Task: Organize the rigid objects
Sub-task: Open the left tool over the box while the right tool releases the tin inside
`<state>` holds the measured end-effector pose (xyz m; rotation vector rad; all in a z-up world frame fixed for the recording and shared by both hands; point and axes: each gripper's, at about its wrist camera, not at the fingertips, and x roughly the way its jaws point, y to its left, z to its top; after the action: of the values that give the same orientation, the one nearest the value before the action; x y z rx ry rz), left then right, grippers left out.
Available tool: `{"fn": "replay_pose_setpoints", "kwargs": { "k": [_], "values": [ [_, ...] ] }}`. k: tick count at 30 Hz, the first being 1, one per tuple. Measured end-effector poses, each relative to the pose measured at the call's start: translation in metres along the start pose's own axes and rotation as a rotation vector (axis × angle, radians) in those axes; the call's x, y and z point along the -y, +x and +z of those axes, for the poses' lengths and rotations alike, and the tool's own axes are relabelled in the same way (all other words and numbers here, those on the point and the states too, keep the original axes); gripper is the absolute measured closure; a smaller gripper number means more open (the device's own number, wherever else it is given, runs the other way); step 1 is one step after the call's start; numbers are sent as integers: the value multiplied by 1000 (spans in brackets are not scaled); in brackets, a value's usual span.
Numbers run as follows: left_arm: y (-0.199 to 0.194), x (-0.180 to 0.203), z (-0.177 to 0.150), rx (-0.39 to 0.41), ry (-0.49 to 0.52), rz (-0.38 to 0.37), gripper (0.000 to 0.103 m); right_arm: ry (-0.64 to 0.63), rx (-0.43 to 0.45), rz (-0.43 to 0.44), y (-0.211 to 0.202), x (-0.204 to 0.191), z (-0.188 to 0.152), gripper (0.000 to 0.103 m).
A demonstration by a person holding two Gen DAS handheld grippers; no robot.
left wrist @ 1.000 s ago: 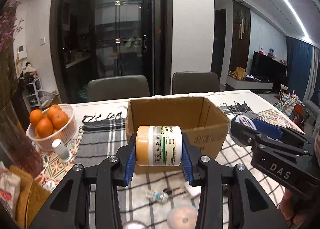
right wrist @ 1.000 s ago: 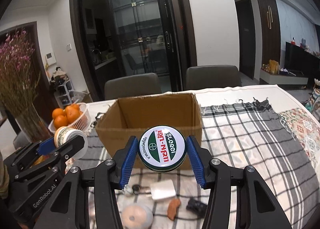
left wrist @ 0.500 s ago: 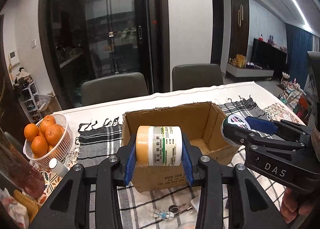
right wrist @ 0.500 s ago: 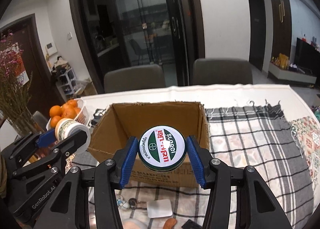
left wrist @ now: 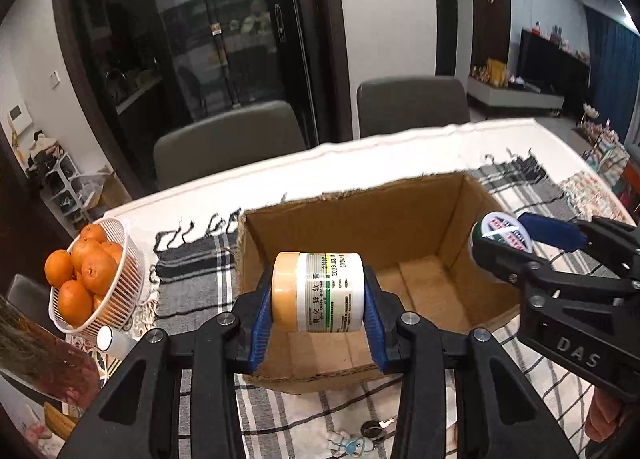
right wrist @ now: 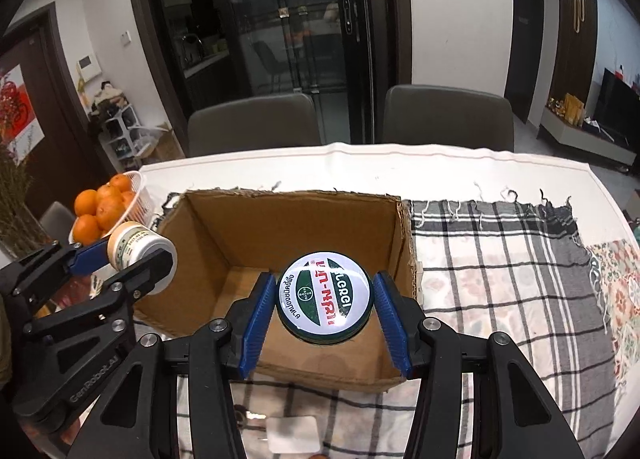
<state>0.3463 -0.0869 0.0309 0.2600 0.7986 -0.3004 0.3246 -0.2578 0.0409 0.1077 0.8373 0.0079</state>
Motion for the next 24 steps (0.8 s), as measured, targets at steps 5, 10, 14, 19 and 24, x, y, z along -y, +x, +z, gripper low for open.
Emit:
{"fn": "replay_pose_setpoints", "kwargs": {
  "k": [5,10,14,19,24],
  "values": [
    [10,4,0,-40,-4,-4,63,0,-33,26,10,3,-1,52],
    [3,2,-2,-8,-12,29,48,16,-16,17,8,7,-2,48],
    [-10,-1,-9,10,-35,30,48,32,17,-7,-3,9,-4,48],
    [-29,-3,-21,26,-74,39,48,43,89,-69,-26,8,-13,48],
    [-48,1,-34,52,-55,48,45,39,120,-85,-48,3,-26,48]
  ]
}}
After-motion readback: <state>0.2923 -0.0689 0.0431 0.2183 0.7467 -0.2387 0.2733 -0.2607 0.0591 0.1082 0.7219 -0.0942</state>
